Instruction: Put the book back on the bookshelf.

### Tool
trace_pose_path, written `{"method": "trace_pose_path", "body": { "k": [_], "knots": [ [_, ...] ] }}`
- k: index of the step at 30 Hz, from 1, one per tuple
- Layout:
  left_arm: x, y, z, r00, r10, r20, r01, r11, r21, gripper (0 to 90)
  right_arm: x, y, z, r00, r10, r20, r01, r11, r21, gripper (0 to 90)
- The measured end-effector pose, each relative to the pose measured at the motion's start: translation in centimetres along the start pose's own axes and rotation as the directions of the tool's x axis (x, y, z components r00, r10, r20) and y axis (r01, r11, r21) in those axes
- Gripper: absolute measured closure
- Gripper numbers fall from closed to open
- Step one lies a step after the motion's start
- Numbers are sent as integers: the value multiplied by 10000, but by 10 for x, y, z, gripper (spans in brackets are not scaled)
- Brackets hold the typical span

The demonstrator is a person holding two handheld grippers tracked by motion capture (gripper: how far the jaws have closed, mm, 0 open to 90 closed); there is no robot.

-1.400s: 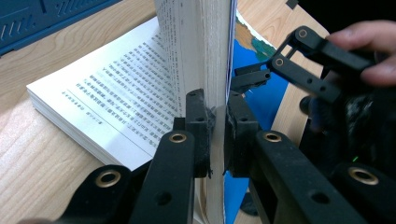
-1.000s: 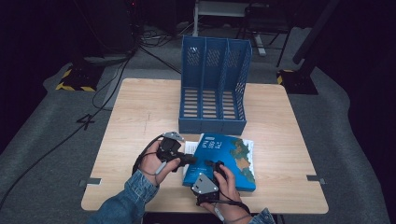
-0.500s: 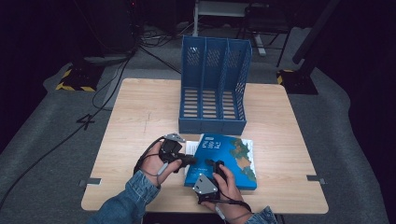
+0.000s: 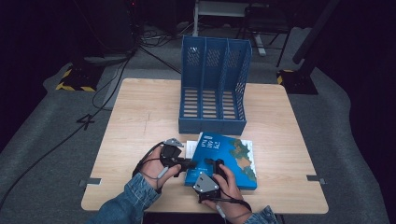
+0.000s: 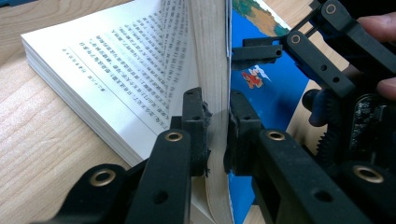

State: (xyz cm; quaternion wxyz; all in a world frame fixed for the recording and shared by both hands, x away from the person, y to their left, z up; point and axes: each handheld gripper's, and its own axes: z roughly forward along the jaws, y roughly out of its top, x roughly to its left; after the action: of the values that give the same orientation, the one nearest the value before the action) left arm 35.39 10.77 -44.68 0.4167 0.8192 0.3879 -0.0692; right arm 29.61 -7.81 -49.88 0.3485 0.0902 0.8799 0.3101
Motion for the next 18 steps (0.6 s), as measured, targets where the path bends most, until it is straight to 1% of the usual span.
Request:
{"method": "trace_pose_path", "body": {
  "k": [3, 4, 6, 7, 8, 9, 10, 11, 13, 14, 15, 16, 17, 18],
  "knots": [
    [0, 3, -1, 9999, -16, 116, 15, 9999, 136, 815, 0, 0, 0, 10000, -90, 17, 90, 10000, -25, 0],
    [0, 4, -2, 9999, -12, 143, 10, 9999, 155, 817, 1, 0, 0, 9997, -182, 141, 183, 9998, -48, 0],
    [0, 8, -5, 9990, -194, 397, 191, 9998, 66, 818, 1, 2, -2, 9988, -282, 388, 287, 9995, -106, 0],
    [0, 11, -7, 9979, -292, 576, 296, 9995, -60, 818, 0, 3, -3, 9985, -297, 461, 304, 9994, -157, 0],
    [0, 11, -7, 9979, -292, 576, 296, 9995, -60, 819, 0, 3, -3, 9985, -297, 461, 304, 9994, -157, 0],
    [-1, 15, -10, 9961, -379, 803, 398, 9989, -228, 819, -4, 5, -8, 9976, -241, 649, 260, 9992, -297, 0],
    [-1, 17, -11, 9950, -421, 907, 449, 9986, -285, 819, -6, 6, -10, 9974, -227, 688, 253, 9990, -365, 0],
    [-1, 17, -11, 9950, -421, 907, 449, 9986, -285, 818, -6, 6, -10, 9974, -227, 688, 253, 9990, -365, 0],
    [-2, 24, -13, 9938, -436, 1022, 475, 9982, -353, 818, -11, 6, -12, 9949, -184, 995, 242, 9981, -567, 0],
    [-2, 24, -13, 9938, -436, 1022, 475, 9982, -353, 818, -12, 5, -12, 9939, -208, 1081, 274, 9978, -597, 0],
    [-2, 27, -13, 9926, -543, 1083, 586, 9976, -368, 818, -12, 5, -11, 9911, -328, 1291, 401, 9977, -546, 0],
    [-2, 27, -13, 9926, -543, 1083, 586, 9976, -368, 817, -12, 5, -11, 9911, -328, 1291, 401, 9977, -546, 0],
    [-1, 28, -13, 9921, -626, 1092, 673, 9969, -400, 817, -13, 4, -10, 9892, -416, 1406, 488, 9976, -481, 0],
    [-2, 28, -13, 9916, -682, 1098, 728, 9966, -385, 817, -13, 4, -8, 9851, -511, 1643, 570, 9979, -318, 0]
  ]
}}
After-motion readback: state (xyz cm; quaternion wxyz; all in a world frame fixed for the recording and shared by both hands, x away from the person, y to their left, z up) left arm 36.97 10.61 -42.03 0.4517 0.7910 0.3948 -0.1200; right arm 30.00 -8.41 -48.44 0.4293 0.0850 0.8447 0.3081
